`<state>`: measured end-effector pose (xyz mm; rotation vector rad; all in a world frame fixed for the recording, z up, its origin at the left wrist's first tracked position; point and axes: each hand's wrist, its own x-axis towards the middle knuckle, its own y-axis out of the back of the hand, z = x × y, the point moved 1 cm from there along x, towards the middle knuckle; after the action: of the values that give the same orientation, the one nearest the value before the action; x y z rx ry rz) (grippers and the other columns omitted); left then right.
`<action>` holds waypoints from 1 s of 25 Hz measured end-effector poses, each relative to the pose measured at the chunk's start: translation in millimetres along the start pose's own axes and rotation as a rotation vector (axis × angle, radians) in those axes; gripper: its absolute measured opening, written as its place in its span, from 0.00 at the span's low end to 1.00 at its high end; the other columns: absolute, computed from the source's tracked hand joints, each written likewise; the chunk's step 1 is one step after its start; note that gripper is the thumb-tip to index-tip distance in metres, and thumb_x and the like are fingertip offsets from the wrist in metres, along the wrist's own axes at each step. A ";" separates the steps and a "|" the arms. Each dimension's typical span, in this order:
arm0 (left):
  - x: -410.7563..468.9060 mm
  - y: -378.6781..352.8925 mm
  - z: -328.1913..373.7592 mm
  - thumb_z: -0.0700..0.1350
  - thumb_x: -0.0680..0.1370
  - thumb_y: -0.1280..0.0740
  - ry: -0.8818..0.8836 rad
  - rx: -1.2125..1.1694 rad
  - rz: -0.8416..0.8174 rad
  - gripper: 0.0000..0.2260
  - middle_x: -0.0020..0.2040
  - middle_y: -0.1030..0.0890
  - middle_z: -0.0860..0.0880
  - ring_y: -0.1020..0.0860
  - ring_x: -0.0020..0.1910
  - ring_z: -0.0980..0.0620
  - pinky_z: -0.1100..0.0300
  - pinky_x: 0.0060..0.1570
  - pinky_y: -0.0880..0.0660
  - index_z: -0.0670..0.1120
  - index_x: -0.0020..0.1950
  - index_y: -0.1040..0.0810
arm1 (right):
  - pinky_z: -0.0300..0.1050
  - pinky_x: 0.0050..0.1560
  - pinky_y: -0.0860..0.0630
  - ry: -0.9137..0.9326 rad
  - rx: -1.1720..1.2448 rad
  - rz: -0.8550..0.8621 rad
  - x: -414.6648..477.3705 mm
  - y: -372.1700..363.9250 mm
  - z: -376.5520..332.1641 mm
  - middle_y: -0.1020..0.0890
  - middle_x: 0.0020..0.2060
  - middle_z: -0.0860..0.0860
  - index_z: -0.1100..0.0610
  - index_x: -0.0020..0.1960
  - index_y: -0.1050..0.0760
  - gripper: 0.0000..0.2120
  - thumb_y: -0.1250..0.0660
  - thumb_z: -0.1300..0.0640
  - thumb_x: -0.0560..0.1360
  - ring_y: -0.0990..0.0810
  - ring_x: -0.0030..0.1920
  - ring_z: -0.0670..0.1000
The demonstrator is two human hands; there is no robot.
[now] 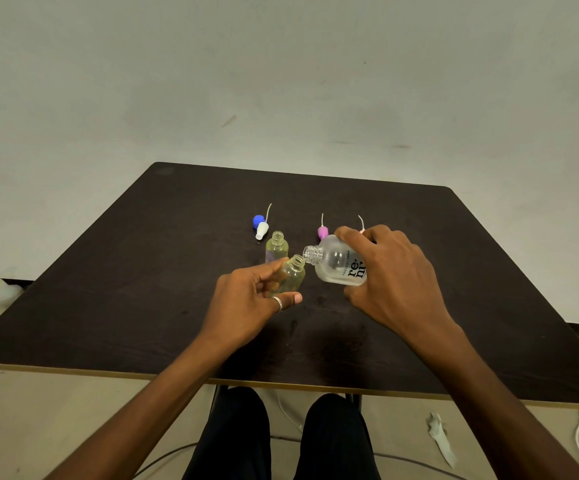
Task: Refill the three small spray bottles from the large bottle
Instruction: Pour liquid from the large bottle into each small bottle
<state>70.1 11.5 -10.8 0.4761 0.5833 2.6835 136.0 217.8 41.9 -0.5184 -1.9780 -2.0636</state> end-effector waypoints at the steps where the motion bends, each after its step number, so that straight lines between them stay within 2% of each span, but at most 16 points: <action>1: -0.2 0.0 0.0 0.46 0.69 0.20 0.000 -0.003 -0.001 0.28 0.48 0.18 0.64 0.20 0.47 0.72 0.77 0.51 0.28 0.58 0.66 0.23 | 0.49 0.50 0.25 0.003 -0.004 0.007 -0.3 -0.1 -0.1 0.22 0.56 0.52 0.45 0.71 0.33 0.38 0.22 0.47 0.65 0.23 0.54 0.54; 6: 0.5 -0.2 -1.1 0.46 0.68 0.20 0.003 0.003 -0.009 0.28 0.48 0.20 0.66 0.21 0.46 0.74 0.79 0.49 0.29 0.58 0.66 0.23 | 0.49 0.49 0.25 0.011 -0.029 0.031 -0.2 -1.1 -0.1 0.22 0.55 0.52 0.44 0.70 0.32 0.38 0.22 0.49 0.64 0.23 0.53 0.54; 12: 0.9 0.4 -1.3 0.47 0.68 0.20 0.000 0.022 -0.011 0.28 0.46 0.20 0.67 0.21 0.47 0.73 0.78 0.50 0.29 0.67 0.61 0.27 | 0.50 0.49 0.25 0.024 -0.047 0.056 -0.2 -1.5 0.0 0.22 0.55 0.52 0.45 0.69 0.31 0.37 0.22 0.51 0.63 0.23 0.52 0.55; 17: 0.9 -0.9 -2.7 0.47 0.68 0.20 0.005 0.019 -0.012 0.28 0.45 0.20 0.68 0.20 0.47 0.72 0.77 0.50 0.28 0.67 0.62 0.27 | 0.50 0.50 0.25 0.026 -0.052 0.064 -0.2 -0.3 -0.2 0.22 0.55 0.53 0.45 0.69 0.31 0.37 0.22 0.51 0.63 0.23 0.53 0.55; 21: 0.8 0.2 -2.2 0.47 0.68 0.20 -0.003 0.032 -0.013 0.28 0.45 0.21 0.69 0.22 0.45 0.75 0.80 0.48 0.29 0.68 0.61 0.28 | 0.51 0.51 0.25 0.029 -0.059 0.066 -0.2 1.0 -0.5 0.22 0.56 0.53 0.45 0.69 0.31 0.37 0.22 0.52 0.63 0.23 0.54 0.56; 25: 1.4 -0.9 -3.5 0.47 0.68 0.20 0.001 0.034 -0.019 0.29 0.48 0.20 0.66 0.22 0.46 0.76 0.81 0.48 0.30 0.62 0.65 0.26 | 0.52 0.52 0.25 0.034 -0.062 0.065 -0.4 1.0 -1.0 0.22 0.56 0.54 0.46 0.70 0.31 0.38 0.21 0.52 0.63 0.23 0.55 0.57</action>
<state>67.7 11.7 -13.9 0.4753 0.6312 2.6600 136.8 216.7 42.6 -0.5489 -1.8582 -2.0857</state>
